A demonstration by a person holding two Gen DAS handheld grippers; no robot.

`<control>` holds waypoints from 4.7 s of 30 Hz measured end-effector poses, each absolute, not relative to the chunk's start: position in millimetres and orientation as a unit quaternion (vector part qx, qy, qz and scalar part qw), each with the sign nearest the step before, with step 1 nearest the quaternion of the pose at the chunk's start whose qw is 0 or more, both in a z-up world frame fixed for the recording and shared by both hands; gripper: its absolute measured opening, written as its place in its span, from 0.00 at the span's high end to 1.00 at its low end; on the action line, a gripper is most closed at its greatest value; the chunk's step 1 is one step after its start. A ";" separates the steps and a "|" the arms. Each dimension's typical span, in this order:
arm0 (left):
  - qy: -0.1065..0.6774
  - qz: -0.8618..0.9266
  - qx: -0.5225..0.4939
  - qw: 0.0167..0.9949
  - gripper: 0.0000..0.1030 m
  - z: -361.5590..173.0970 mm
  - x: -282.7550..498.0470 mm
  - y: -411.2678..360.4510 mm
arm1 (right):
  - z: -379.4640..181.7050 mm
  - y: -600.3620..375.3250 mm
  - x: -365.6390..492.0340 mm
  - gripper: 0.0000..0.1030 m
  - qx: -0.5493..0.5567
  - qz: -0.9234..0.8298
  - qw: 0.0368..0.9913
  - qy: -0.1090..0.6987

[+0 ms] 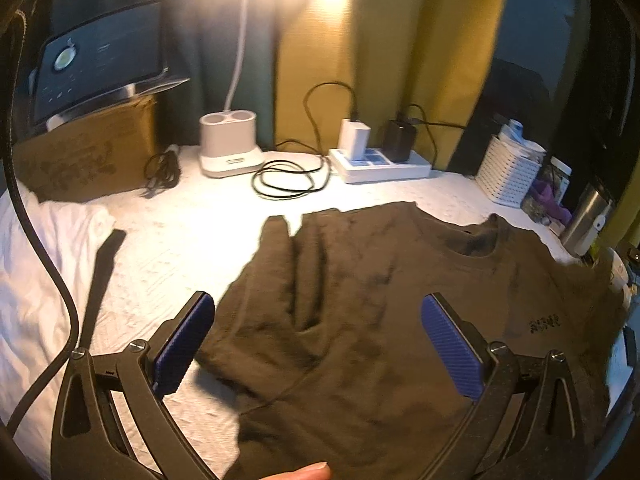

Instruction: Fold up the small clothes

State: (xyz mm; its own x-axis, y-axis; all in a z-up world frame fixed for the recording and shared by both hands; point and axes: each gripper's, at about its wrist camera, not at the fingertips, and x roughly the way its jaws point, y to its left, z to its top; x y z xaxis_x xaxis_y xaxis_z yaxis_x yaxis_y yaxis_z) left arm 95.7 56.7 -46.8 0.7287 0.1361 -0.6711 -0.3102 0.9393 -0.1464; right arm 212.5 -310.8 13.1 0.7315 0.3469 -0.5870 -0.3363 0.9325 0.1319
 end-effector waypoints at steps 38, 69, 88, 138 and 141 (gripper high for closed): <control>0.386 0.127 -0.105 0.908 0.01 -57.4 91.9 44.8 | -93.8 -332.2 205.5 0.97 -0.165 0.060 0.879 0.444; 0.429 0.120 -0.107 0.889 0.03 -93.6 126.8 143.9 | -90.4 -311.1 265.1 0.94 -0.005 0.149 0.878 0.455; 0.394 0.136 -0.101 0.903 0.99 -109.2 96.6 156.7 | -98.9 -245.2 267.2 0.00 -0.016 0.191 0.864 0.465; 0.364 -0.054 -0.106 0.924 0.99 -46.7 119.0 27.7 | -64.1 -300.7 217.1 0.94 -0.072 0.177 0.898 0.397; 0.384 -0.067 -0.094 0.916 0.99 -59.3 129.3 7.7 | -73.1 -317.1 219.2 0.94 -0.081 0.157 0.898 0.402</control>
